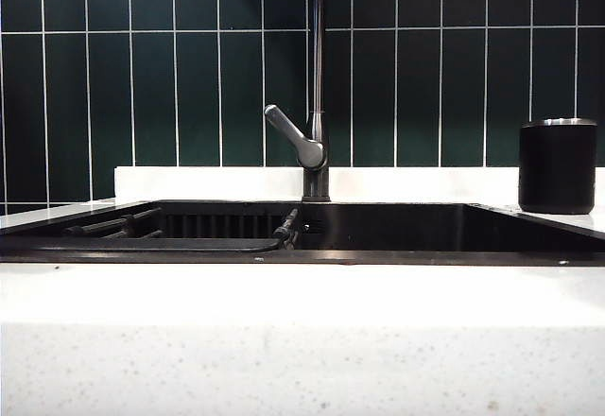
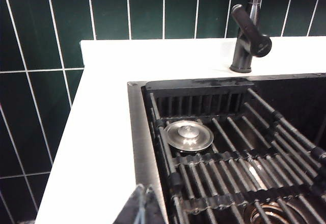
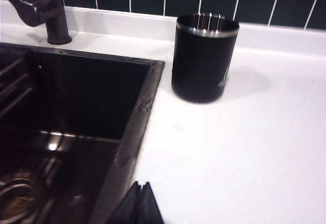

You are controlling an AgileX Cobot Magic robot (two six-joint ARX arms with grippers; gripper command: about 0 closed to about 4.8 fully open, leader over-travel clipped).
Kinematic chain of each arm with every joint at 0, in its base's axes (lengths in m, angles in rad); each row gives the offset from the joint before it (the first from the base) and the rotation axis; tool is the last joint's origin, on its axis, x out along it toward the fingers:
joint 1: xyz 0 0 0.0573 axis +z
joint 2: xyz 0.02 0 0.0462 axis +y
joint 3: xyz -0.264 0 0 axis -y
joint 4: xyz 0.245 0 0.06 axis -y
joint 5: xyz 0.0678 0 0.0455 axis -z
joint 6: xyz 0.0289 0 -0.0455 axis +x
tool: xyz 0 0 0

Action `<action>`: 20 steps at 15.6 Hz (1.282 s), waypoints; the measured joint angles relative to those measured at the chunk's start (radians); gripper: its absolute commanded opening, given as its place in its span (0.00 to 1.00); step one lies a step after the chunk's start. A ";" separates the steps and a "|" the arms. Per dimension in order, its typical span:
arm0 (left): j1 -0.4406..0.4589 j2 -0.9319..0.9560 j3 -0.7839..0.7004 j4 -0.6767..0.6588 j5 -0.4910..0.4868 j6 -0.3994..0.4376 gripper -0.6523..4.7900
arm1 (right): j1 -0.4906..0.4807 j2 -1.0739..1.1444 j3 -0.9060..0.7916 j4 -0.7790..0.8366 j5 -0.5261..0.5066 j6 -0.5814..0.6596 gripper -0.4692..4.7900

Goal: Pick up the mug next to the sink, go to the faucet to get some water, pour the water into the sink, and finally put the mug back to its place.

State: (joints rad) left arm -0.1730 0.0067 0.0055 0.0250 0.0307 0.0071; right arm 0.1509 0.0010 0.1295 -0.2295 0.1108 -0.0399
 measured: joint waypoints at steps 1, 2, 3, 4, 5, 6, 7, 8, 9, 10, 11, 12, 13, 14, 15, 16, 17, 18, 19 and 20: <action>0.000 0.000 0.000 -0.005 -0.001 0.000 0.11 | 0.000 0.000 0.000 -0.018 0.000 0.016 0.12; 0.000 0.000 0.000 -0.007 -0.001 0.000 0.11 | 0.000 0.000 0.000 -0.032 0.000 0.022 0.12; 0.000 0.000 0.000 -0.008 -0.001 0.000 0.11 | 0.000 0.000 0.000 -0.041 -0.003 0.039 0.12; 0.000 0.000 0.000 -0.008 -0.001 0.000 0.11 | 0.000 0.000 0.000 -0.043 -0.006 0.059 0.12; 0.000 0.000 0.000 -0.008 -0.001 0.000 0.11 | 0.000 0.000 0.000 -0.043 -0.007 0.063 0.12; 0.000 0.000 0.000 -0.008 -0.001 0.000 0.11 | -0.001 0.000 0.000 -0.043 -0.007 0.066 0.12; 0.000 0.000 0.000 -0.008 -0.001 0.000 0.11 | -0.002 0.000 0.000 -0.043 -0.007 0.066 0.12; 0.000 0.000 0.000 -0.008 -0.001 0.000 0.11 | -0.002 0.000 0.000 -0.043 -0.007 0.066 0.12; 0.000 0.000 0.000 -0.008 -0.001 0.000 0.11 | -0.002 0.000 0.000 -0.043 -0.007 0.066 0.12; 0.000 0.000 0.000 -0.008 -0.001 0.000 0.11 | -0.002 0.000 0.000 -0.043 -0.007 0.066 0.12; 0.000 0.000 0.000 -0.008 -0.001 0.000 0.11 | -0.002 0.000 0.000 -0.043 -0.007 0.066 0.12; 0.000 0.000 0.000 -0.008 -0.001 0.000 0.11 | -0.002 0.000 0.000 -0.043 -0.007 0.066 0.12; 0.000 0.000 0.000 -0.008 -0.001 0.000 0.11 | -0.002 0.000 0.000 -0.043 -0.007 0.066 0.12; 0.000 0.000 0.000 -0.008 -0.001 0.000 0.11 | -0.002 0.000 0.000 -0.043 -0.007 0.066 0.12; 0.000 0.000 0.000 -0.008 -0.001 0.000 0.11 | -0.002 0.000 0.000 -0.043 -0.007 0.066 0.12; 0.000 0.000 0.000 -0.008 -0.001 0.000 0.11 | -0.002 0.000 0.000 -0.043 -0.007 0.066 0.12; 0.000 0.000 0.000 -0.008 -0.001 0.000 0.11 | -0.002 0.000 0.000 -0.043 -0.007 0.066 0.12; 0.000 0.000 0.000 -0.007 -0.011 -0.005 0.11 | -0.002 0.000 0.000 -0.043 -0.007 0.066 0.12; 0.008 0.000 0.000 -0.001 -0.032 -0.014 0.11 | -0.002 0.000 0.000 -0.043 -0.007 0.066 0.12; 0.029 0.000 0.000 0.007 -0.042 -0.021 0.11 | -0.002 0.000 0.000 -0.043 -0.007 0.066 0.12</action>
State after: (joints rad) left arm -0.1436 0.0067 0.0055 0.0322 -0.0109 -0.0139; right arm 0.1486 0.0010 0.1291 -0.2722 0.1040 0.0265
